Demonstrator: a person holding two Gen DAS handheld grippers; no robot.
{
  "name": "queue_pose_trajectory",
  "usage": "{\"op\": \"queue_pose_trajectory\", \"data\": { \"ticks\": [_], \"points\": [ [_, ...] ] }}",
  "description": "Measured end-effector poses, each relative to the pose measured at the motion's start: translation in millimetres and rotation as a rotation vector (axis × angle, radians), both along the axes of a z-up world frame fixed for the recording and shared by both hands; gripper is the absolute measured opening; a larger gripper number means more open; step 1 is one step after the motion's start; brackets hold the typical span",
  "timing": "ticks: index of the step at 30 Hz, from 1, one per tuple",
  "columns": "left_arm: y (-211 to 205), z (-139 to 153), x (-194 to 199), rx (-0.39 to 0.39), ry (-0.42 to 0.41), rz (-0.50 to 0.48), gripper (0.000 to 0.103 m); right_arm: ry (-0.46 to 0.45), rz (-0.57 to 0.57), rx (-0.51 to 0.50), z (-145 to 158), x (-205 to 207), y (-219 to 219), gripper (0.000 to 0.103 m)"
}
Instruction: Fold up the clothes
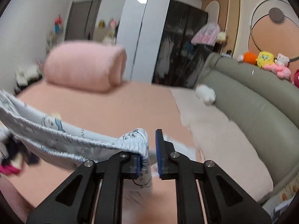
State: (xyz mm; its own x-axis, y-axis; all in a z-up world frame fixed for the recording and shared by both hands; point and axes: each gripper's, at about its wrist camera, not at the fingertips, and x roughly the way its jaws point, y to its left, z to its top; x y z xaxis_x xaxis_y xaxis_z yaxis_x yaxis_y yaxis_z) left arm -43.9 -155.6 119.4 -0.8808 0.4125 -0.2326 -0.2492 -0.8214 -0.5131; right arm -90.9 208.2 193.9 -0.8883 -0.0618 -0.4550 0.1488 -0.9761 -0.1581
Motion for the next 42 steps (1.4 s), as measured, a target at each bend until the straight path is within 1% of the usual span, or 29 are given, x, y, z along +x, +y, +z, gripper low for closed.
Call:
{"op": "queue_pose_trajectory", "data": {
  "ticks": [1, 4, 6, 7, 10, 11, 13, 14, 15, 17, 18, 20, 21, 22, 23, 25, 26, 28, 29, 30, 32, 34, 35, 36, 37, 38, 39, 41, 42],
  "points": [
    [-0.5, 2.7, 1.4, 0.008, -0.009, -0.007, 0.005, -0.012, 0.026, -0.042, 9.9, -2.4, 7.3, 0.022],
    [3.0, -4.2, -2.4, 0.001, -0.066, -0.009, 0.005, -0.028, 0.061, -0.076, 21.3, 3.3, 18.2, 0.022],
    [9.6, -20.1, -16.8, -0.017, -0.126, -0.004, 0.005, -0.031, 0.074, -0.042, 15.8, -0.1, 12.3, 0.021],
    [14.0, -28.7, -30.8, -0.030, -0.162, -0.009, 0.005, -0.043, 0.067, -0.021, 6.3, -5.7, 9.8, 0.021],
    [32.6, -54.5, -100.2, -0.095, -0.292, -0.041, 0.005, -0.125, 0.029, 0.041, -22.7, -43.5, 6.4, 0.020],
    [37.3, -54.5, -117.2, -0.107, -0.308, -0.050, 0.005, -0.156, 0.014, 0.048, -28.0, -57.4, 8.0, 0.017],
    [41.8, -25.4, -130.3, -0.098, -0.243, -0.064, 0.005, -0.217, -0.015, 0.053, -35.8, -83.7, 12.5, 0.016],
    [43.8, -7.5, -131.0, -0.097, -0.193, -0.070, 0.005, -0.173, -0.017, 0.032, -20.8, -81.8, 16.5, 0.015],
    [45.1, 14.7, -120.4, -0.102, -0.117, -0.070, 0.005, -0.115, -0.018, 0.006, -2.1, -77.1, 20.9, 0.015],
    [46.2, 50.8, -93.5, -0.113, -0.001, -0.061, 0.005, 0.043, -0.033, -0.031, 34.4, -55.0, 24.9, 0.016],
    [45.5, 55.6, -80.9, -0.110, 0.016, -0.060, 0.005, 0.080, -0.026, -0.052, 42.8, -43.4, 26.1, 0.016],
    [42.2, 42.6, -64.4, -0.102, -0.013, -0.057, 0.005, 0.139, -0.009, -0.096, 56.0, -20.0, 28.3, 0.016],
    [40.6, 36.1, -56.1, -0.097, -0.027, -0.055, 0.005, 0.127, -0.001, -0.104, 46.1, -11.5, 27.1, 0.016],
    [38.4, 21.6, -48.9, -0.092, -0.059, -0.049, 0.005, 0.107, 0.007, -0.110, 33.1, -3.6, 25.5, 0.016],
    [35.9, -5.6, -44.3, -0.083, -0.122, -0.043, 0.005, 0.087, 0.014, -0.115, 20.1, 4.4, 23.9, 0.016],
    [33.0, -61.7, -38.9, -0.065, -0.252, -0.042, 0.005, -0.002, 0.004, -0.111, -28.5, 12.7, 20.6, 0.016],
    [32.5, -98.7, -36.8, -0.060, -0.339, -0.038, 0.005, -0.069, -0.010, -0.105, -61.8, 15.7, 19.6, 0.016],
    [35.3, -170.7, -33.2, -0.078, -0.507, -0.032, 0.005, -0.210, -0.041, -0.091, -131.2, 21.4, 18.0, 0.016],
    [37.5, -206.7, -33.0, -0.102, -0.596, -0.026, 0.005, -0.301, -0.068, -0.075, -174.8, 22.7, 17.2, 0.016],
    [39.6, -236.3, -31.9, -0.129, -0.667, -0.022, 0.005, -0.388, -0.083, -0.058, -213.6, 22.7, 16.2, 0.016],
    [43.3, -273.8, -26.5, -0.189, -0.754, -0.020, 0.006, -0.554, -0.101, -0.030, -284.4, 23.4, 13.6, 0.016],
    [46.6, -305.3, -20.7, -0.243, -0.828, -0.020, 0.008, -0.689, -0.104, -0.042, -327.9, 28.9, 12.0, 0.016],
    [47.5, -304.6, -16.7, -0.260, -0.827, -0.021, 0.016, -0.663, -0.107, -0.035, -331.3, 36.5, 10.7, 0.018],
    [48.0, -298.4, -12.4, -0.283, -0.809, -0.011, 0.034, -0.641, -0.092, -0.012, -325.8, 41.9, 7.3, 0.021],
    [48.4, -292.4, -8.4, -0.304, -0.787, -0.005, 0.041, -0.623, -0.073, 0.012, -319.2, 46.7, 3.5, 0.025],
    [48.8, -285.9, -5.9, -0.330, -0.754, -0.010, 0.043, -0.610, -0.055, 0.014, -313.4, 50.0, 2.0, 0.034],
    [49.6, -277.5, -4.9, -0.369, -0.709, -0.025, 0.043, -0.597, -0.037, 0.011, -307.8, 53.1, 1.0, 0.037],
    [54.1, -262.5, -2.8, -0.456, -0.622, -0.061, 0.043, -0.578, 0.011, 0.003, -298.7, 62.7, -0.8, 0.038],
    [62.7, -258.8, -1.5, -0.525, -0.585, -0.096, 0.043, -0.578, 0.035, 0.002, -297.4, 67.0, -2.6, 0.038]
  ]
}}
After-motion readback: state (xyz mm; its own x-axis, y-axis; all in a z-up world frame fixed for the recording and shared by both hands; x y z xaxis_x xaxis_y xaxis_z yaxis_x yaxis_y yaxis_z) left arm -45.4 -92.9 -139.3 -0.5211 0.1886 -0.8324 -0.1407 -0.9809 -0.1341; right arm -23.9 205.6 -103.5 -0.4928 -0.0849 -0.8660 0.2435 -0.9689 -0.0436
